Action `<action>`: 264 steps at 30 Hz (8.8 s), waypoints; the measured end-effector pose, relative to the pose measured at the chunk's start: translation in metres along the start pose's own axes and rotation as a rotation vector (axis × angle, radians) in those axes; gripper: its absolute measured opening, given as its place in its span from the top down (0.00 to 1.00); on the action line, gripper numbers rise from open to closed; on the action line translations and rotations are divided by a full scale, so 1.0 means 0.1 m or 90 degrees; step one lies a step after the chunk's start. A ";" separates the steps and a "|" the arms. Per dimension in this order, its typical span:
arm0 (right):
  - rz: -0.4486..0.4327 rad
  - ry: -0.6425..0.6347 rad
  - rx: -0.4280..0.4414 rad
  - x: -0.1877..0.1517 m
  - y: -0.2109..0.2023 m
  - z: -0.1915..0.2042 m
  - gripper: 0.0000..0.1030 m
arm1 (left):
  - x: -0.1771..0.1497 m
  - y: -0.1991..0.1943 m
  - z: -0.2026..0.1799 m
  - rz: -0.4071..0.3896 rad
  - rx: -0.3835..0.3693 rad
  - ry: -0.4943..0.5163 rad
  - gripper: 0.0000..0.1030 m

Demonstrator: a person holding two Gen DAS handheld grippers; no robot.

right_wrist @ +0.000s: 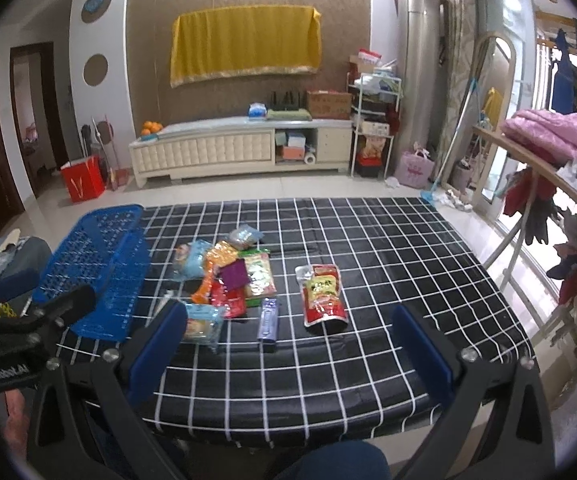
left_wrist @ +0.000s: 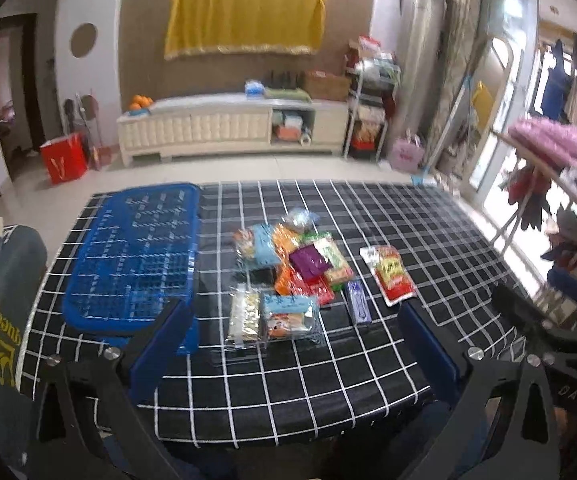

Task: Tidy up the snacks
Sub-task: 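Grasp the purple Doublemint pack with the left tool while the right tool grasps the red-yellow pouch, then carry the gum pack with the left tool while the right tool carries the pouch toward the basket, then release the gum pack into the basket with the left tool while the right tool drops the pouch in, then move both tools back over the snack pile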

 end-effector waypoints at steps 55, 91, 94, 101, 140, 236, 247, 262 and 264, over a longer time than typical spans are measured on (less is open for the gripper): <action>0.348 -0.051 -0.015 -0.51 2.80 -0.52 0.55 | -0.37 2.77 0.14 0.306 0.015 -0.003 0.00; 0.272 0.041 0.016 -0.55 1.96 -1.22 0.56 | -0.54 3.12 -1.07 0.364 -0.006 0.088 0.41; 0.272 0.041 0.018 -0.56 1.93 -1.21 0.56 | -0.57 3.00 -1.12 0.366 -0.041 0.083 0.60; 0.286 0.056 0.035 -0.61 1.82 -1.12 0.56 | -0.74 2.72 -1.21 0.364 -0.063 0.079 0.73; 0.235 -0.110 0.266 -0.10 0.98 2.21 0.56 | -0.17 0.28 2.07 0.210 0.092 -0.041 0.73; 0.144 -0.101 0.118 0.19 0.23 1.15 0.13 | 0.07 -0.20 0.86 0.144 0.047 0.054 0.45; 0.201 -0.101 0.112 -0.20 0.56 0.49 0.12 | -0.24 0.27 0.12 0.186 0.003 0.075 0.45; 0.280 -0.230 0.231 -0.86 1.32 0.79 0.12 | -0.72 0.72 0.25 0.187 0.092 0.022 0.45; 0.291 -0.249 0.243 -0.91 1.44 0.84 0.13 | -0.78 0.74 0.25 0.186 0.094 0.010 0.45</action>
Point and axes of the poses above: each gripper's, at about its wrist camera, not at the fingertips, and y roughly the way its jaws point, z to its left, x to its top, the point moved 10 cm from there along y, roughly the way its jaws point, and after that the axes turned 9 degrees about y, right-handed, at the moved point
